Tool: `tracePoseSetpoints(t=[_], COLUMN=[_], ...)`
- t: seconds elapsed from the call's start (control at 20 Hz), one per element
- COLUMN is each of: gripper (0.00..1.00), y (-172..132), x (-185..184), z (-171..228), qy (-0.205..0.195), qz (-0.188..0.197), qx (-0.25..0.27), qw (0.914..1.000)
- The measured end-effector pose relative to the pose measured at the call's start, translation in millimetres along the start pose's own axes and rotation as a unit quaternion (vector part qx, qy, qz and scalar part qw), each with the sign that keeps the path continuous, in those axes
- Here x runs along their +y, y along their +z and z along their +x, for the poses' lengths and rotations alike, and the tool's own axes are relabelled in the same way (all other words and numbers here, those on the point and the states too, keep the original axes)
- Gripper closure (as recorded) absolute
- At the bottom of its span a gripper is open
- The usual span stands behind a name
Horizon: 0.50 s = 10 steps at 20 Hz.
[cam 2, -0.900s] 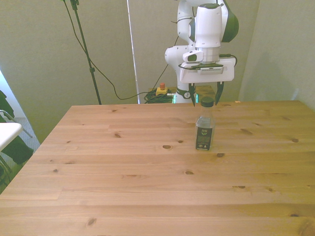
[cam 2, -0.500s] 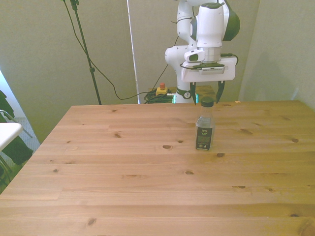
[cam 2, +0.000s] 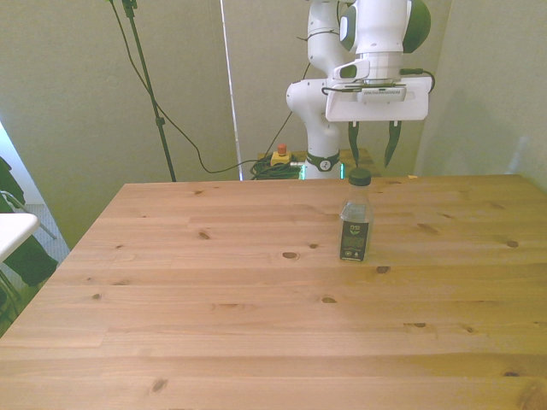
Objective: Knock down the bottle
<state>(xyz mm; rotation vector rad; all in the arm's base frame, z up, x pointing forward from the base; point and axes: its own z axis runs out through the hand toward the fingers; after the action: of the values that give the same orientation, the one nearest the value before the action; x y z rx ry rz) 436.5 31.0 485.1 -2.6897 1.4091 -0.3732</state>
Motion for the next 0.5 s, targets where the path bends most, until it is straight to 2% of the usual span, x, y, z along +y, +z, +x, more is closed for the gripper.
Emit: tracePoseSetpoints(t=[0.2,0.5], gripper=[1.00,1.00], y=[12.1,10.4], x=[-11.2,-24.3], z=[18.5,43.8], qy=[0.015,0.031], qz=[-0.004,-0.003], qx=[0.011,0.022], qw=[0.9998,0.9993])
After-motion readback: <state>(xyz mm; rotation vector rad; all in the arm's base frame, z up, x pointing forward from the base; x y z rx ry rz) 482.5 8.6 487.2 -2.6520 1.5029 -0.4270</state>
